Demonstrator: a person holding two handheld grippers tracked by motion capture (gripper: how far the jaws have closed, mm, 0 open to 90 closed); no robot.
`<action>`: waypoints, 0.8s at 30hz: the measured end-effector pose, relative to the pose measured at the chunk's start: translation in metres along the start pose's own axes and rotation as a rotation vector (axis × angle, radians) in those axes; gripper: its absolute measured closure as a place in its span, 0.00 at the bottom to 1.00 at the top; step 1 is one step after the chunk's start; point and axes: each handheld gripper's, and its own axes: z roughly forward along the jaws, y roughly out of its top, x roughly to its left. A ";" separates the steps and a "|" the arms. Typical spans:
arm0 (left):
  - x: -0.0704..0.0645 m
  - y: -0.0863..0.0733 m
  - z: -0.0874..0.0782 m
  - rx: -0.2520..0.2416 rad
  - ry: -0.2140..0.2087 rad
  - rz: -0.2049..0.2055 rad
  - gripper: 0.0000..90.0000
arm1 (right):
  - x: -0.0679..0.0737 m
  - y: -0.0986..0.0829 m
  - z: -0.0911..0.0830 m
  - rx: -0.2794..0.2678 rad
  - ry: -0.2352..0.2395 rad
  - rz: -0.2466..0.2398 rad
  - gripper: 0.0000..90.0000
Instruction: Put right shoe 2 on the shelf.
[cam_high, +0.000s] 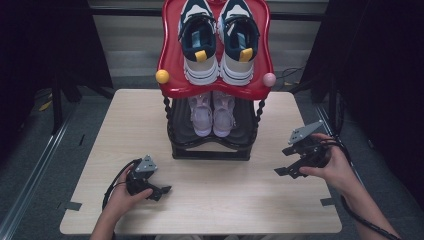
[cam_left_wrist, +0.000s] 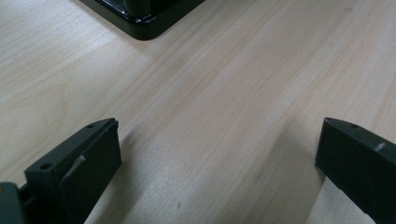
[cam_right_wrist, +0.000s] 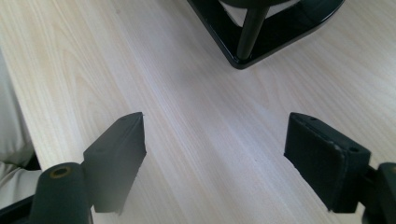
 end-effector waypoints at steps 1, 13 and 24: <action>0.000 0.000 0.000 0.000 0.000 0.000 0.00 | 0.000 -0.002 0.002 0.000 0.008 0.003 0.22; 0.000 0.000 0.000 0.000 0.000 0.000 0.00 | 0.003 -0.019 0.025 -0.013 0.015 0.022 0.22; 0.000 0.000 0.000 0.000 0.000 0.000 0.00 | 0.006 -0.034 0.045 -0.017 0.012 0.031 0.22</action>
